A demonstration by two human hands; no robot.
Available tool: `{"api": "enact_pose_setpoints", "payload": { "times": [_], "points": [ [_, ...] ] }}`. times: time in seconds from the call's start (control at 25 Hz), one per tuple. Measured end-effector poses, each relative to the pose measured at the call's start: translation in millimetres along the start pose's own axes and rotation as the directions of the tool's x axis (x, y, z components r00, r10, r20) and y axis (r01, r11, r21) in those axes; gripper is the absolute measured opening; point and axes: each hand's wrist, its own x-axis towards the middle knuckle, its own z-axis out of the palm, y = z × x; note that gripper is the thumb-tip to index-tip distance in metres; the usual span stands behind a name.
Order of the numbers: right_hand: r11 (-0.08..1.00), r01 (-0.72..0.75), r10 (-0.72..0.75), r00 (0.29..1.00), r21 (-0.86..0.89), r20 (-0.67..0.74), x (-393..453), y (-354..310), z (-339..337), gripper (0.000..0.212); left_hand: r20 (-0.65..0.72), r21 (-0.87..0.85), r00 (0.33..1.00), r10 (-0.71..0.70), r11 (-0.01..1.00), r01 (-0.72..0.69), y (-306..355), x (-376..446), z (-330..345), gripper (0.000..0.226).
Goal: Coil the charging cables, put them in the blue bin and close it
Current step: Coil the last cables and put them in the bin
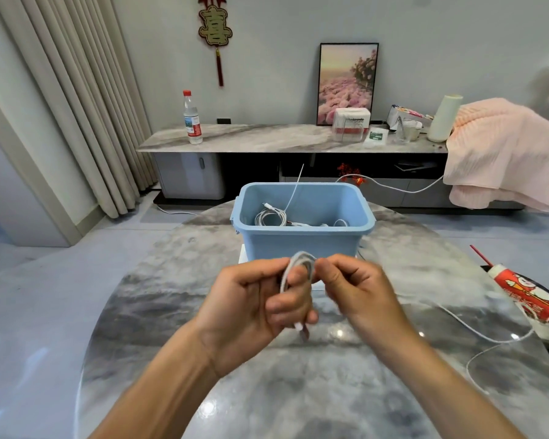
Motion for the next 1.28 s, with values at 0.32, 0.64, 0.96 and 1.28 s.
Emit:
{"api": "enact_pose_setpoints", "payload": {
  "times": [0.32, 0.64, 0.96, 1.28],
  "points": [
    [0.867, -0.101, 0.258, 0.929, -0.488, 0.265, -37.7, -24.8, 33.9, 0.020, -0.329, 0.532, 0.762, 0.558, 0.776, -0.339, -1.5, 15.3, -21.3, 0.029],
    [0.607, 0.147, 0.017, 0.980, -0.781, 0.198, -31.5, -58.2, -11.3, 0.015, 0.012, 0.930, 0.946, 0.325, 0.345, -0.130, -27.2, 20.1, -13.7, 0.038],
    [0.747, 0.310, -0.097, 0.926, -0.588, 0.365, -14.9, -42.6, -51.9, 0.024, -0.081, 0.744, 0.997, 0.019, 0.666, 0.048, -30.6, 18.6, 4.5, 0.037],
    [0.980, 0.143, -0.108, 0.968, -0.140, 0.228, 0.5, -41.0, -60.6, 0.026, 0.083, 0.272, 0.995, -0.063, 0.962, 0.038, -25.5, 9.6, 11.8, 0.033]
  ]
}}
